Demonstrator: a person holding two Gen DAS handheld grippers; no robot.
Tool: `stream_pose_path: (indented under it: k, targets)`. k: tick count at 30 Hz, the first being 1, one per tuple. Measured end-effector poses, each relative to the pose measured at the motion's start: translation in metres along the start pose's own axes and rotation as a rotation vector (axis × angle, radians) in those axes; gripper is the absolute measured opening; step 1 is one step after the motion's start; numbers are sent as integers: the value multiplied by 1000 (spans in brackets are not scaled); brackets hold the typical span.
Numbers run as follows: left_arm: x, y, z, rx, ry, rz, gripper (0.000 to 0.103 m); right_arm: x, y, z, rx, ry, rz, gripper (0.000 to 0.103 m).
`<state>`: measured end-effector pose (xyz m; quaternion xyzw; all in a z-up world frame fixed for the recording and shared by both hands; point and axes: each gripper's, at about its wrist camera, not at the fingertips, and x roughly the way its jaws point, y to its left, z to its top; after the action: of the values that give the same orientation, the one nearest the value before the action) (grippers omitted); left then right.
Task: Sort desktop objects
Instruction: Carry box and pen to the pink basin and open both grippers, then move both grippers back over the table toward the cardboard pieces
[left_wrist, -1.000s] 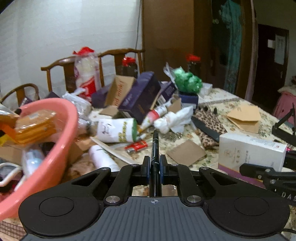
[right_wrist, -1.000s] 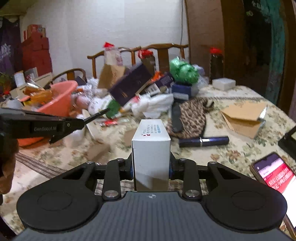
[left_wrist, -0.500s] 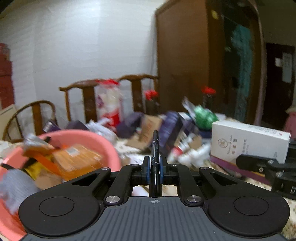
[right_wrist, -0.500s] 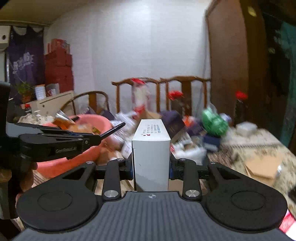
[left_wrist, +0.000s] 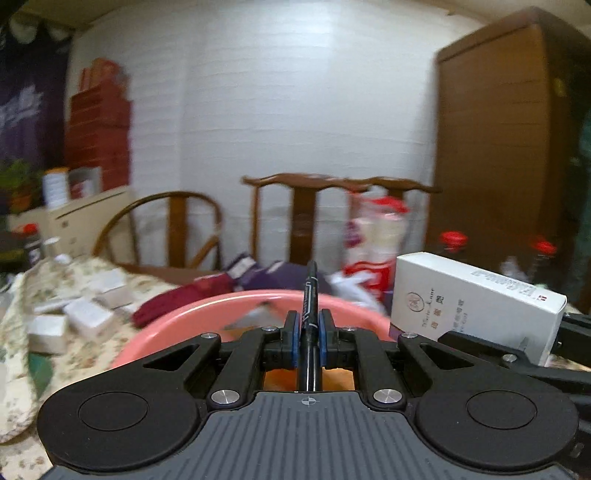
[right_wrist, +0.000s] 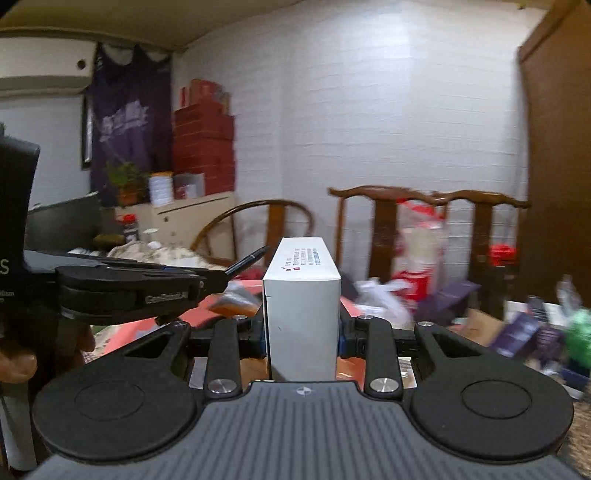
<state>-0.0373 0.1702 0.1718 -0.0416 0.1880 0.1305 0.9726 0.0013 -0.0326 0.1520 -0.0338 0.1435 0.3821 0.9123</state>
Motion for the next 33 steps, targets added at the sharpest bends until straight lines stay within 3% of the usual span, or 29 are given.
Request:
stream_pose_path:
  k: [6, 7, 10, 14, 16, 19, 23, 27, 30, 33]
  targets:
    - [39, 45, -11, -68, 89, 43, 10, 62, 33, -3, -37, 70, 18, 35]
    - [45, 50, -15, -77, 108, 51, 24, 72, 36, -5, -43, 89, 26, 36]
    - [62, 58, -28, -86, 159, 72, 26, 97, 42, -15, -65, 147, 16, 36]
    - [74, 65, -40, -91, 183, 87, 46, 111, 41, -29, -65, 206, 14, 40]
    - [75, 66, -42, -96, 183, 91, 48, 109, 39, -34, -61, 214, 26, 51]
    - [73, 68, -41, -108, 186, 90, 51, 97, 34, -38, -53, 188, 36, 65]
    - [59, 67, -35, -127, 157, 61, 68, 66, 18, -39, -29, 148, 67, 66]
    - [27, 53, -26, -100, 63, 57, 84, 25, -5, -39, -8, 90, 84, 70]
    - [1, 30, -22, -37, -2, 57, 89, -14, -31, -46, -16, 33, 51, 78]
    - [-27, -3, -27, 18, -59, -9, 97, -51, -63, -60, -5, 2, -25, 82]
